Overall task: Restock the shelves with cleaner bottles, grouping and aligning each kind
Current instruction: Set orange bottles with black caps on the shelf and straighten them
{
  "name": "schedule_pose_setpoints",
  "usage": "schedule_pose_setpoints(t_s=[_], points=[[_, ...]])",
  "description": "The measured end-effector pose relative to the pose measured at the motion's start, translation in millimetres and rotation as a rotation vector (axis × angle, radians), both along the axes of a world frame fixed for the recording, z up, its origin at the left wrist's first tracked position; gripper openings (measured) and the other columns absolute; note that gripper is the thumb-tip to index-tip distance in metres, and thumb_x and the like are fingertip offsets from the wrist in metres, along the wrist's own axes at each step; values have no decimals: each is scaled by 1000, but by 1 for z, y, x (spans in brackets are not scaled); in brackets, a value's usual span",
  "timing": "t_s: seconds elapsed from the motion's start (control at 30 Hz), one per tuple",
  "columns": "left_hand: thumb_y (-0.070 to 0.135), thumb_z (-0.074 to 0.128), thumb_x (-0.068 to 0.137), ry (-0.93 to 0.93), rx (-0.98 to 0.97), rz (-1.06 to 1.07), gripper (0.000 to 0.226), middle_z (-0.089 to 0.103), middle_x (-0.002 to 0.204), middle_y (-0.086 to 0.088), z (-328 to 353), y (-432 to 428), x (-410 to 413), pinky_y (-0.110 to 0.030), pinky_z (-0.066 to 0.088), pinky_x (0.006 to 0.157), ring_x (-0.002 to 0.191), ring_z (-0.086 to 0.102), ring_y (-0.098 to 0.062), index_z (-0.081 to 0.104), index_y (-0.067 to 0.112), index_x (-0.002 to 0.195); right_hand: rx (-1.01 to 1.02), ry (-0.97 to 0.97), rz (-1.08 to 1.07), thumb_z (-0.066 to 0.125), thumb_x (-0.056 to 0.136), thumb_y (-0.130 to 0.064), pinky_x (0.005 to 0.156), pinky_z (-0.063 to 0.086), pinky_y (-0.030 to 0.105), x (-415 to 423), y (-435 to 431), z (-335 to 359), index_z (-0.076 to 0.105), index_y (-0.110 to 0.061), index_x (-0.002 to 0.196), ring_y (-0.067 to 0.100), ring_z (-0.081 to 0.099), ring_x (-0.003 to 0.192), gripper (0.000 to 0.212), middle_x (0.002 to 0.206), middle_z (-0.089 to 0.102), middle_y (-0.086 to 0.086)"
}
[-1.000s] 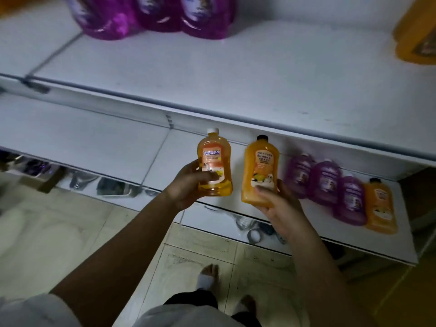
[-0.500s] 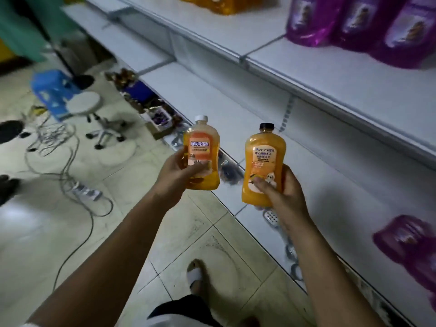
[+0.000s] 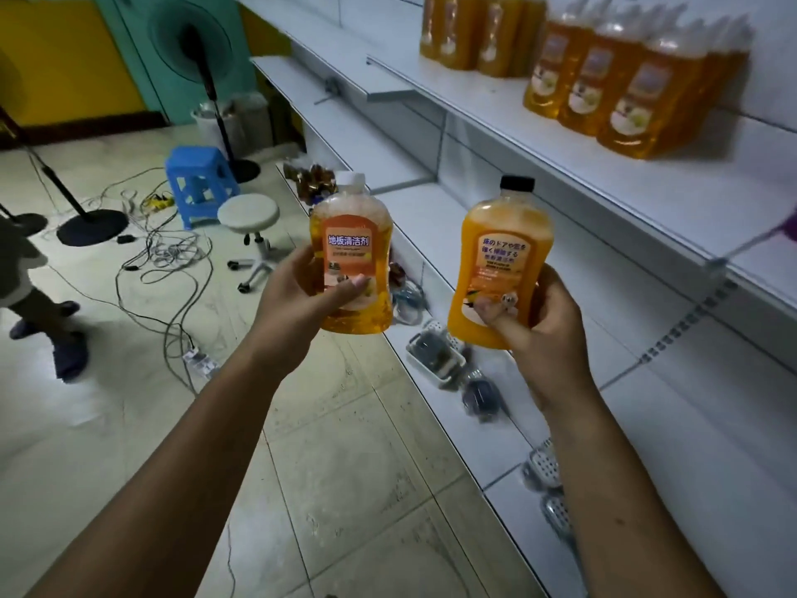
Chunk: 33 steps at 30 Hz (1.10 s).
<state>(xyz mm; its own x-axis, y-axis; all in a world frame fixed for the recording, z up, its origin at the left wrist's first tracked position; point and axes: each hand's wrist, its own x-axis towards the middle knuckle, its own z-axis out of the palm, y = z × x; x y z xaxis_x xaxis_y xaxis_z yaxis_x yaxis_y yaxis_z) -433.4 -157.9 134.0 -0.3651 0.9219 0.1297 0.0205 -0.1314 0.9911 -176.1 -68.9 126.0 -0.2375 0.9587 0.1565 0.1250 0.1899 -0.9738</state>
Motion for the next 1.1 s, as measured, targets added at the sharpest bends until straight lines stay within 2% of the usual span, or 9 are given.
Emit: schedule_pose_setpoints(t_s=[0.1,0.27,0.5,0.67,0.77,0.9,1.1], points=[[19,77,80,28,41,5,56,77,116,0,17,12,-51,-27,60,86,110,74,-19,58,17,133,25,7,-9,86,85,-28,99,59,48,-46,20,15,63,-30,126,13,72,109,47,118,75,-9],[18,77,80,24,100,54,54,79,110,5,33,54,-115,-23,60,80,105,75,-15,59,16,131,60,-9,3,85,85,-26,97,59,43,-106,59,32,63,-31,123,8,73,105,44,115,75,-11],[26,79,78,50,133,89,51,78,114,2,46,157,-187,-36,61,91,109,75,-20,62,25,126,104,18,-6,85,84,-27,96,57,40,-171,155,46,64,-33,123,8,72,105,45,115,76,-12],[18,77,79,104,158,48,51,78,109,9,61,249,-224,-19,59,78,102,75,-10,60,21,128,136,67,-16,84,79,-32,92,56,33,-211,242,67,62,-34,124,6,72,106,50,115,75,-14],[23,78,79,109,159,30,58,77,113,4,70,303,-247,-21,60,80,105,75,-14,58,18,133,158,69,-13,84,80,-26,91,56,31,-231,292,84,63,-34,121,5,72,105,47,112,76,-16],[25,86,81,85,176,15,61,77,116,-5,74,370,-282,-35,63,87,107,75,-24,59,14,135,189,73,-77,85,79,-23,95,58,41,-256,354,96,64,-30,123,12,73,106,49,114,76,-10],[24,84,82,98,199,-97,52,78,114,-2,77,476,-332,-38,63,89,105,76,-22,63,19,130,205,81,-218,85,70,-33,99,57,49,-289,423,96,64,-30,126,15,73,111,60,118,76,-7]])
